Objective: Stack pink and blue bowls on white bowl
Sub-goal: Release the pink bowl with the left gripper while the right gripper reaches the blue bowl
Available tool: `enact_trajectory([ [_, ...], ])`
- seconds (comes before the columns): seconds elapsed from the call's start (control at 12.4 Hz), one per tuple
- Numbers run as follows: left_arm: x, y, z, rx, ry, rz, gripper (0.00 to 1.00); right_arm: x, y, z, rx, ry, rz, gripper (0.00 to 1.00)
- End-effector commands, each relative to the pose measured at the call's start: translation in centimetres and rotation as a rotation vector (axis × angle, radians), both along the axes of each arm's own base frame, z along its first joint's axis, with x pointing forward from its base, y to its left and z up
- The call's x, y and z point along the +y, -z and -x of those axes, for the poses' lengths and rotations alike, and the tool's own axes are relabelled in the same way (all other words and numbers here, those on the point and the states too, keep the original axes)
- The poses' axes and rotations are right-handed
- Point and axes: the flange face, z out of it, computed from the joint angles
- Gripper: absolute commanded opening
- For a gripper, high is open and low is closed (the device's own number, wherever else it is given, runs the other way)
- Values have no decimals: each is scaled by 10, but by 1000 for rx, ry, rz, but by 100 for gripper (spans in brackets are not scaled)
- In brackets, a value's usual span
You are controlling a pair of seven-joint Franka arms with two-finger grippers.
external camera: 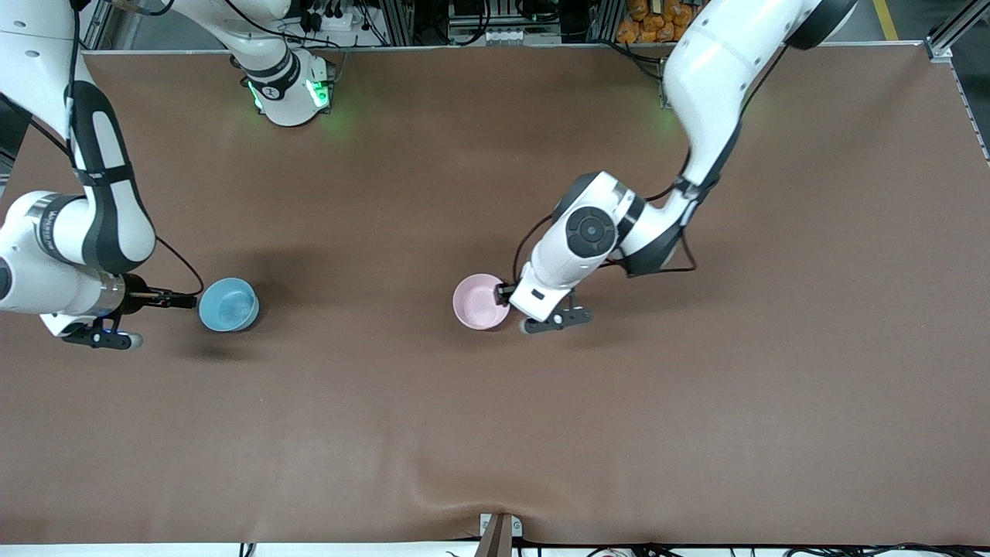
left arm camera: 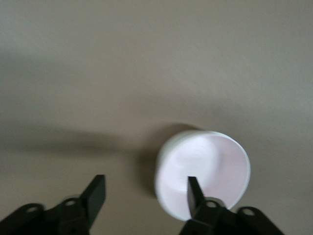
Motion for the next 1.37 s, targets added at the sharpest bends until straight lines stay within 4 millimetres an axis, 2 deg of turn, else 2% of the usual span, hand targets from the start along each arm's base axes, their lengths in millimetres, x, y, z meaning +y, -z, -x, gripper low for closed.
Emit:
enact_trajectory([
  [0.0,58,-97,1,-43,-15,-160,100,-1,16,13,-44,20,-23,90],
  [0.08,81,-124,-1,-46,-42,-186,100,1,22,16,-60,21,-20,84],
  [0.16,114,-157,-5,-49,-82,-201,100,1,23,16,-63,20,-19,78],
  [0.32,155,-206,-2,-59,-134,-213,100,3,27,18,-60,20,-20,65],
  [0.48,193,-240,6,-36,-138,-231,100,4,36,24,-72,27,-14,62],
  [0.65,231,-276,18,-40,-81,-248,100,7,40,27,-75,34,-13,46],
  [0.73,250,-290,22,-41,-45,-236,100,12,40,26,-77,51,-7,40],
  [0.81,274,-302,25,-27,-38,-201,100,18,40,25,-79,66,-2,39],
  [0.97,325,-320,34,5,55,-163,100,19,41,25,-74,68,-2,32],
  [1.05,344,-326,38,12,101,-150,100,19,41,25,-74,69,-2,27],
  [1.13,354,-328,41,21,109,-141,100,19,41,25,-74,72,-3,27],
  [1.29,357,-335,52,14,110,-145,100,19,45,29,-68,71,-3,24],
])
